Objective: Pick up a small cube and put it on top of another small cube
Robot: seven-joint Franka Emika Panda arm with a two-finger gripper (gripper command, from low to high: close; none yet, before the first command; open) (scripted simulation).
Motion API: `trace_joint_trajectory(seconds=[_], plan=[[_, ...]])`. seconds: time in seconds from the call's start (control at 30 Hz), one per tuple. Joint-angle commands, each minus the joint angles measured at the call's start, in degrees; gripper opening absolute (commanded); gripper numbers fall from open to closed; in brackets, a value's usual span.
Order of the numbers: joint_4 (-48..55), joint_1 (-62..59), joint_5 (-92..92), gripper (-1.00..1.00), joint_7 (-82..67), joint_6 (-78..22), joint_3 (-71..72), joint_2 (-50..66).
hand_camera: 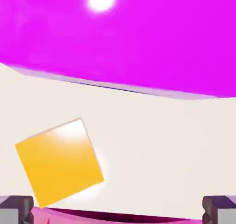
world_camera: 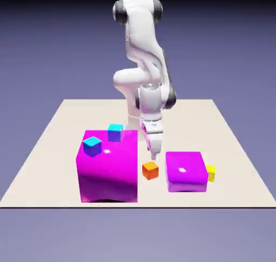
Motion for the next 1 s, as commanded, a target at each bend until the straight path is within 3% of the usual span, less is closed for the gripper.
trace_joint_trajectory(seconds=[0.0, 0.17, 0.43, 0.47, 0.8, 0.97], plan=[[-0.07, 0.49, -0.1, 0.0, -2.5, -0.25, -0.33, 0.77], [-0.32, 2.3, -0.46, 0.0, -11.25, -1.12, -1.47, 3.46], [2.55, -4.29, 8.74, 0.0, -17.82, 12.45, 7.38, 19.98], [2.55, -4.29, 8.74, -1.0, -17.82, 12.45, 7.38, 19.98], [-0.32, 2.3, -0.46, -1.0, -11.25, -1.12, -1.47, 3.46], [9.72, 9.85, -8.29, -1.0, -7.8, -11.09, -8.75, -2.59]])
